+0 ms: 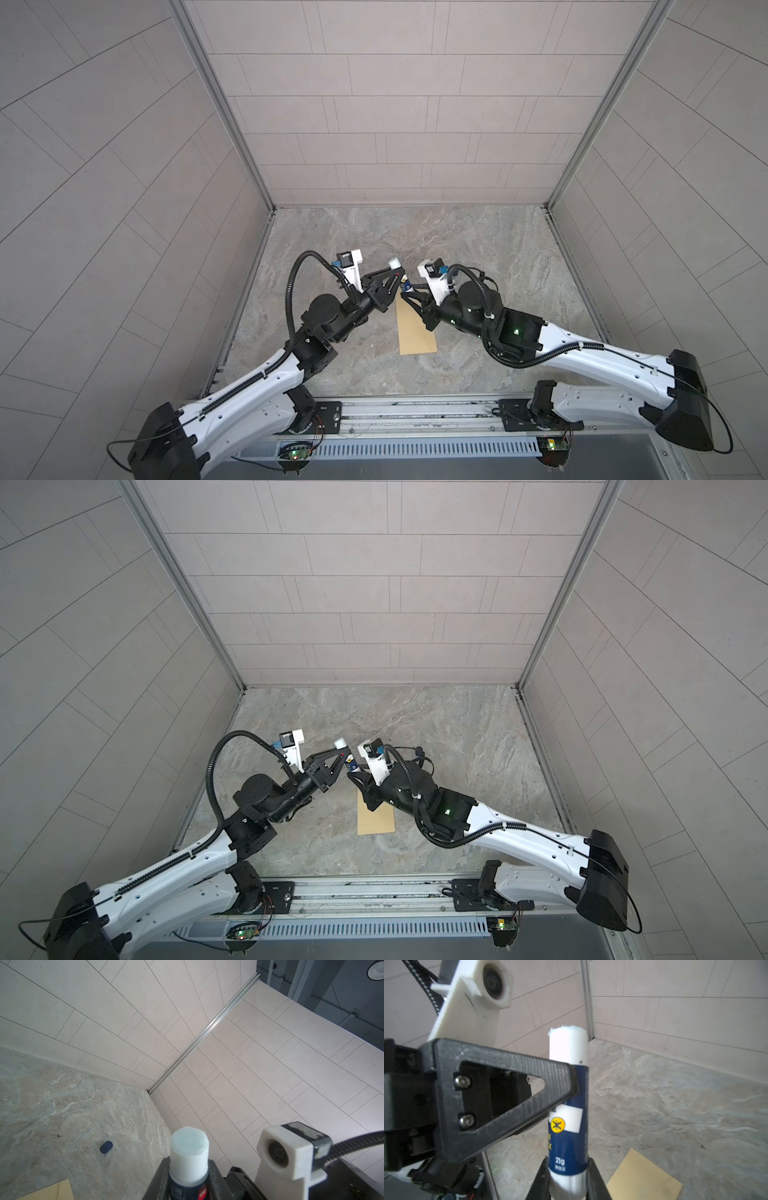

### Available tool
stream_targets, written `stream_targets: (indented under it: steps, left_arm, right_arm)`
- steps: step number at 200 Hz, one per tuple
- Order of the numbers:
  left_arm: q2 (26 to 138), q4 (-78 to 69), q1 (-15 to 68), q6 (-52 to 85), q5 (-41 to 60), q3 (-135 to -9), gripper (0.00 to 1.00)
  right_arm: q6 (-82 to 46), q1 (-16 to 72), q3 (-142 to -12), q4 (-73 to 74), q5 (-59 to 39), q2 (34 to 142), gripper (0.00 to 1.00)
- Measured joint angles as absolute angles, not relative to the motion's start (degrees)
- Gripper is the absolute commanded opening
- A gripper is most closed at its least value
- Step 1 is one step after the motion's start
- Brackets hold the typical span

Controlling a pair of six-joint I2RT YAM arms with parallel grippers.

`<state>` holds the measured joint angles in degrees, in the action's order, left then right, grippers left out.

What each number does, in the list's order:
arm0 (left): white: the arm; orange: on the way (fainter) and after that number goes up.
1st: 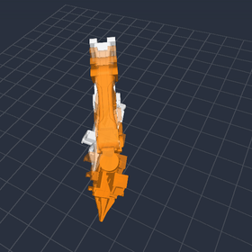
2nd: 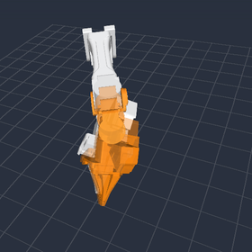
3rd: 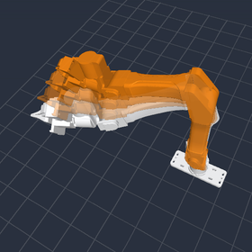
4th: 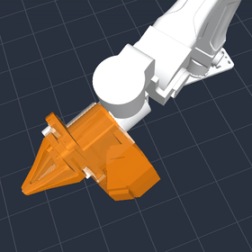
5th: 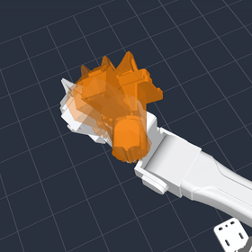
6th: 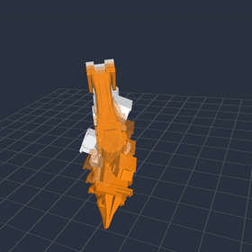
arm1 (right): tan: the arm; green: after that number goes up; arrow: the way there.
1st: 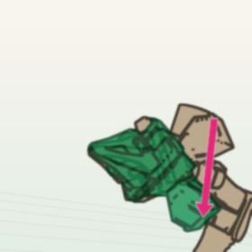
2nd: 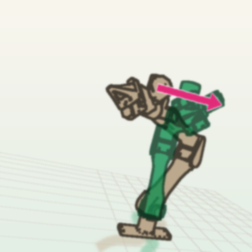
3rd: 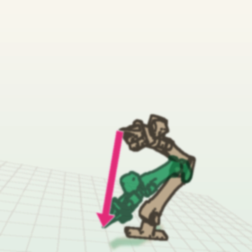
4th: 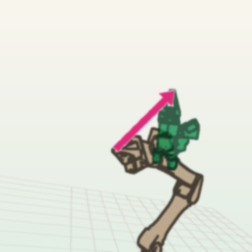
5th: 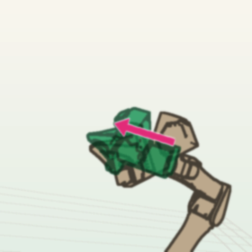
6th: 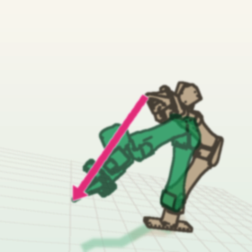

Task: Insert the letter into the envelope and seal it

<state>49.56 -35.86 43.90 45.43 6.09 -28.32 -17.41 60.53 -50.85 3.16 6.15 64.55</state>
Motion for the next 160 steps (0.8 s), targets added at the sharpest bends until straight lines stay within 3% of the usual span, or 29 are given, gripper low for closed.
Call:
stream_targets:
  steps: [91,141,160]
  left_arm:
    - [51.20,-36.25,43.88,45.28,4.25,-28.91,0.00]
    - [51.22,-36.62,43.88,45.56,3.81,-29.02,0.00]
    - [51.22,-36.58,43.88,45.60,3.79,-29.04,0.00]
  right_arm:
    - [2.68,75.18,-57.65,6.00,50.65,78.28,0.00]
    - [7.60,76.40,-58.06,9.26,56.18,80.27,0.00]
    - [7.66,76.40,-58.04,9.23,55.94,80.14,0.10]
